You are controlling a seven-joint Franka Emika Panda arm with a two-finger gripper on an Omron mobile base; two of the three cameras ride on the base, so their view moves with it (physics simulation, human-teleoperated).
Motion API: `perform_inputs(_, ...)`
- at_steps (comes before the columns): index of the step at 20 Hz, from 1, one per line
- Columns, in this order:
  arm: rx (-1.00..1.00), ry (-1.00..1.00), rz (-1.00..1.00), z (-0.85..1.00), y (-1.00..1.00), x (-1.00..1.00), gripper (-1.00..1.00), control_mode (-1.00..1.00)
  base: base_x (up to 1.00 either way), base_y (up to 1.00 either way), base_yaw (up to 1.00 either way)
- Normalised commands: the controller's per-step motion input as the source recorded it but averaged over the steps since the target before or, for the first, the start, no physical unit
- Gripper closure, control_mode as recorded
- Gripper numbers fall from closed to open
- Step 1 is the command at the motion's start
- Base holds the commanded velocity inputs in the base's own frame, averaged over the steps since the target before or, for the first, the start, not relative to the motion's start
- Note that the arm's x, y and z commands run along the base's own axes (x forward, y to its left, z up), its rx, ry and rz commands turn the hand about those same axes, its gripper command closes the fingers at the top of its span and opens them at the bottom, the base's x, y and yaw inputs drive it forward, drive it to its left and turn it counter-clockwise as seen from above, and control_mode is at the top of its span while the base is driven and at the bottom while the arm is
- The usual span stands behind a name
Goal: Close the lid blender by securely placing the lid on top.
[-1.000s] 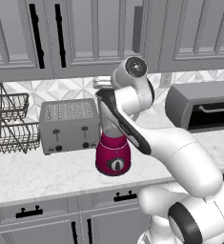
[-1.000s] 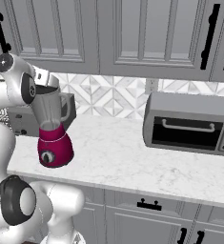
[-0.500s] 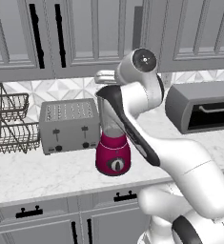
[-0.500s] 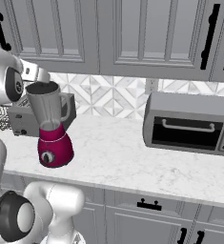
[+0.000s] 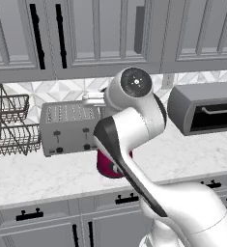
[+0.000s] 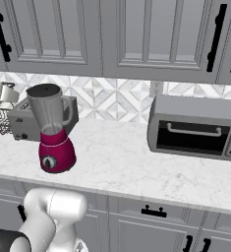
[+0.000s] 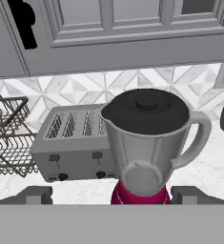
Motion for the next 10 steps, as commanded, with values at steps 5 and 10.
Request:
perform_inputs(5, -0.17, 0.15, 0.00, -0.88, 0.43, -1.00, -1.00, -1.00, 0.00, 0.00, 0.00)
perform_inputs(10, -0.13, 0.22, 0.00, -0.68, 0.12, -0.50, -1.00, -1.00, 0.00, 0.00, 0.00)
